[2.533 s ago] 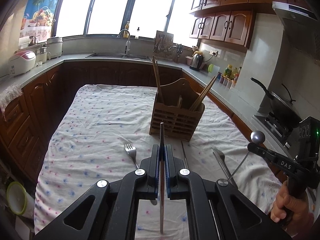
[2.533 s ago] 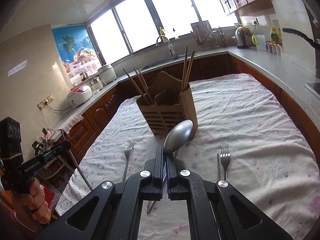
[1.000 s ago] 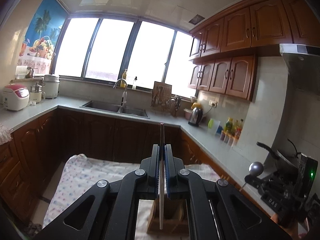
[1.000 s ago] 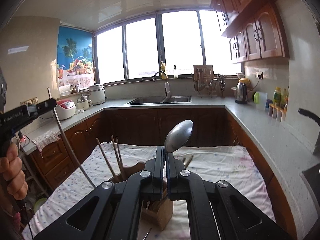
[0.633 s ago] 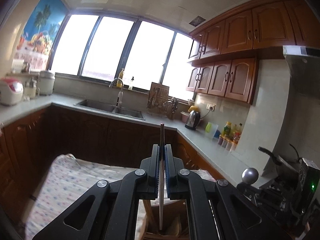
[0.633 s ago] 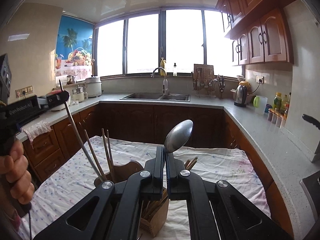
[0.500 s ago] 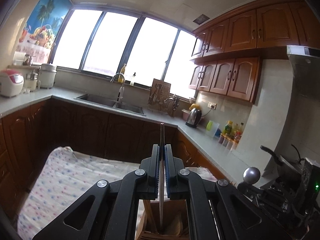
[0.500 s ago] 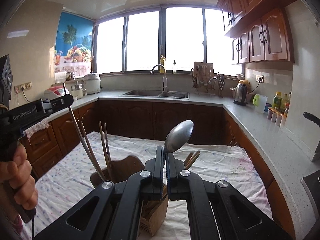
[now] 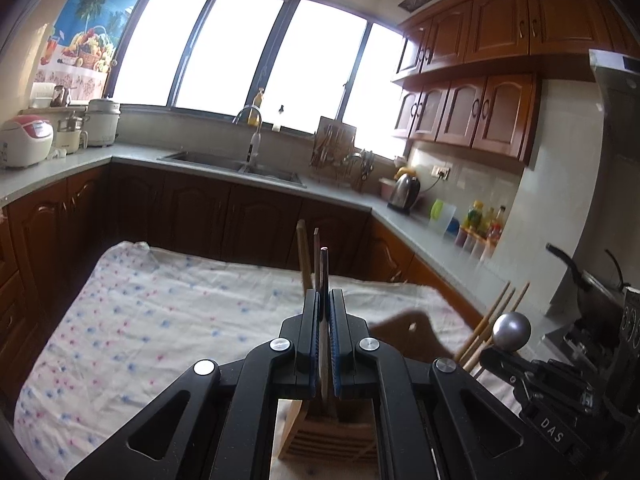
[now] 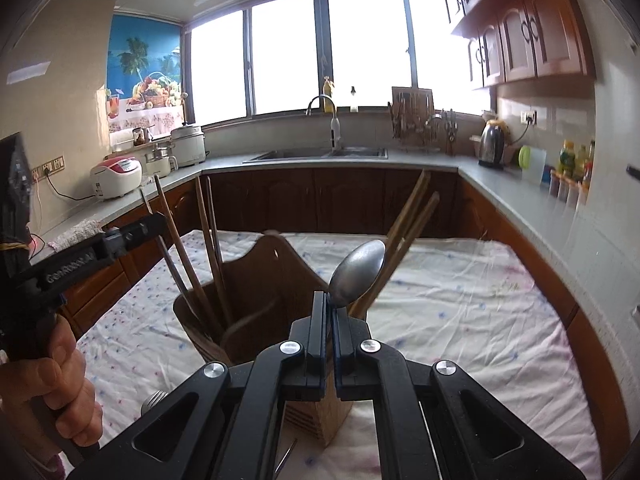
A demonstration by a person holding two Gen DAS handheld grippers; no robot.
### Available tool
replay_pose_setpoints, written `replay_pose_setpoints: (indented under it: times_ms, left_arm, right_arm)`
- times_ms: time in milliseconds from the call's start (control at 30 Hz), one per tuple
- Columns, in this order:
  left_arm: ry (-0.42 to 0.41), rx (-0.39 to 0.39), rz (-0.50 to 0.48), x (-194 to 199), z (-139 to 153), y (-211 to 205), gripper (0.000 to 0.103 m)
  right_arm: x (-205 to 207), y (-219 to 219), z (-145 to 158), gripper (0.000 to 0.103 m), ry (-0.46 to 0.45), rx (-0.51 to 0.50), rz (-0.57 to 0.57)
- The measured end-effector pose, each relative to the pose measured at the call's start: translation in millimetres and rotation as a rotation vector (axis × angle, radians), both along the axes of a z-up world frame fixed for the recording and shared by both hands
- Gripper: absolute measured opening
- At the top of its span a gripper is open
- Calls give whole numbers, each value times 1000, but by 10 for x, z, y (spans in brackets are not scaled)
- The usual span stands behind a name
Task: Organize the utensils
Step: 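Lower the chopstick and spoon into the holder and open both tools, then withdraw both open tools from the holder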
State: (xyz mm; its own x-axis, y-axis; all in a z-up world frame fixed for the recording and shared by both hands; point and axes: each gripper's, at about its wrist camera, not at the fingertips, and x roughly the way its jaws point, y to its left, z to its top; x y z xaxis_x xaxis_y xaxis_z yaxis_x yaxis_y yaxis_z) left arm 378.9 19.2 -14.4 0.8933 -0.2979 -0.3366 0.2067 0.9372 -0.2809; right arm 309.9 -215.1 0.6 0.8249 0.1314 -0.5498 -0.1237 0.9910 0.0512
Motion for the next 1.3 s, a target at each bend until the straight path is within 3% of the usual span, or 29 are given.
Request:
replay_pose_setpoints:
  times_ms: [233,1100,1133,1300]
  left_arm:
    - [10,19,17,-37,-28,4,5]
    - [75,47,20,-40,20,-58,7]
    - [75,47,22,-54,20,-55,8]
    - [80,42,28,-101,11,-45,18]
  right_arm:
    - [47,-122,-138,2,47,74,-9]
    - [6,-133,-117,8,46,108,-13]
    - [-7,-137,-108,9,41,104,-21]
    - [-44,-177,-83,34,32,119,-28]
